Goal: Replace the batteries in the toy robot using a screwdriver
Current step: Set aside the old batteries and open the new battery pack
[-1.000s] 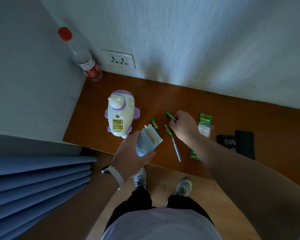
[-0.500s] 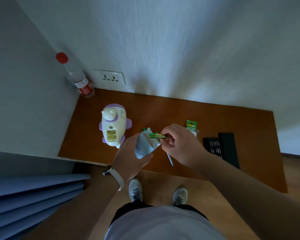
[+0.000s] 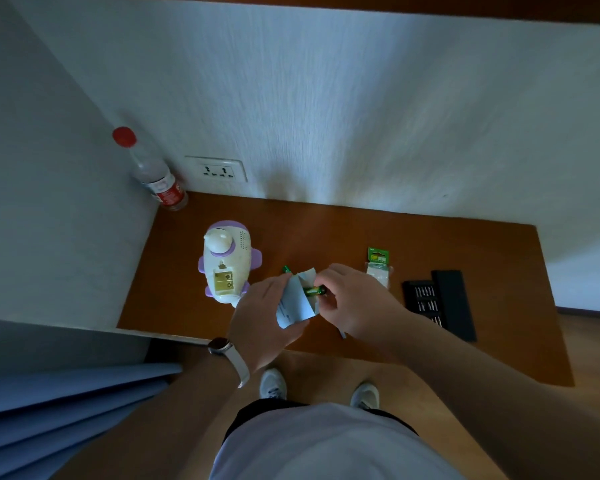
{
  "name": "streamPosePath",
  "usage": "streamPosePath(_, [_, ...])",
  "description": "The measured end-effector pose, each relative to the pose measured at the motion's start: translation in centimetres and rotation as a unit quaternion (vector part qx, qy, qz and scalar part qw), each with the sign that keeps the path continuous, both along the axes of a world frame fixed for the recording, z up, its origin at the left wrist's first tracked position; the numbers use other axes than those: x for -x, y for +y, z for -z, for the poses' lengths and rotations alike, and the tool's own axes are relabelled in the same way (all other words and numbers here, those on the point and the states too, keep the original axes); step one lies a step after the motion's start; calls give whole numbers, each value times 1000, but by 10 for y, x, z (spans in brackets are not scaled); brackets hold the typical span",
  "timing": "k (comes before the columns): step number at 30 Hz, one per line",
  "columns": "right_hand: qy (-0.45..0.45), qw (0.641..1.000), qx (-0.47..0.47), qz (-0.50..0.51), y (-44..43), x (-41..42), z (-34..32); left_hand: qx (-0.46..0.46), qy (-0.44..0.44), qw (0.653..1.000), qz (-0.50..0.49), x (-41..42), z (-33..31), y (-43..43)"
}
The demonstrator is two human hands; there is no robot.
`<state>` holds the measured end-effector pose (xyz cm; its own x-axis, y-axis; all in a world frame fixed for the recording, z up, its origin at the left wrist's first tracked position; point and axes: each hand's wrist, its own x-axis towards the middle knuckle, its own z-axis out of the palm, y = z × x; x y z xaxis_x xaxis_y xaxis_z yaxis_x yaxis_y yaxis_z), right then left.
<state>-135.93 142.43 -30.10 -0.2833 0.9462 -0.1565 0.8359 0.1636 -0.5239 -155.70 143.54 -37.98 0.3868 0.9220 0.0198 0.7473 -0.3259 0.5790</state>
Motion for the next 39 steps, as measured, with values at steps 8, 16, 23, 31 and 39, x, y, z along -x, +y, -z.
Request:
streamPosePath(8, [26, 1000, 13, 5, 5, -5, 11, 21, -4, 1000, -18, -4, 4, -1])
streamPosePath(16, [121, 988, 13, 91, 8, -18, 37, 70, -18, 995, -68, 0, 10, -1])
streamPosePath(23, [5, 992, 48, 114, 24, -17, 100, 94, -28, 989, -112, 11, 15, -18])
streamPosePath(31, [-86, 984, 102, 121, 37, -1, 134, 100, -4, 987, -129, 19, 16, -33])
streamPosePath(39, [-76, 985, 100, 120, 36, 3, 126, 92, -2, 988, -122, 16, 7, -33])
